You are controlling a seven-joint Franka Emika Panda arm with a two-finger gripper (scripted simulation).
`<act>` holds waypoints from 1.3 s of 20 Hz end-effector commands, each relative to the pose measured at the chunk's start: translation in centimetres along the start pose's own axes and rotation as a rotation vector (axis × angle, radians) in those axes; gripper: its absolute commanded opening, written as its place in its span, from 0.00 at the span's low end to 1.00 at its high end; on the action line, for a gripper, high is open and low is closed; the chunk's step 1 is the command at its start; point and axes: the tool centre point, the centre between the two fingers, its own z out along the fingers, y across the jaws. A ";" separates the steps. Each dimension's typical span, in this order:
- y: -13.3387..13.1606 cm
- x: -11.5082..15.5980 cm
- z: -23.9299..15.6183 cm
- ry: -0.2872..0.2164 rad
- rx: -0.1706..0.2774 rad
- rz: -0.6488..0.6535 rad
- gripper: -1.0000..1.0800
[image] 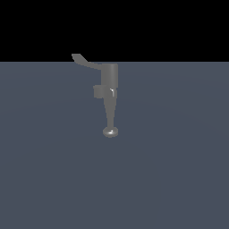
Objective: Turn on the faucet by rotating a designated handle.
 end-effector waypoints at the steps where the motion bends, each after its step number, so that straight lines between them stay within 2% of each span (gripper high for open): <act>1: -0.6 1.1 0.4 -0.005 0.008 0.060 0.00; 13: -3.6 6.1 2.8 -0.030 0.031 0.348 0.00; 26: -7.1 11.1 6.6 -0.050 0.029 0.668 0.00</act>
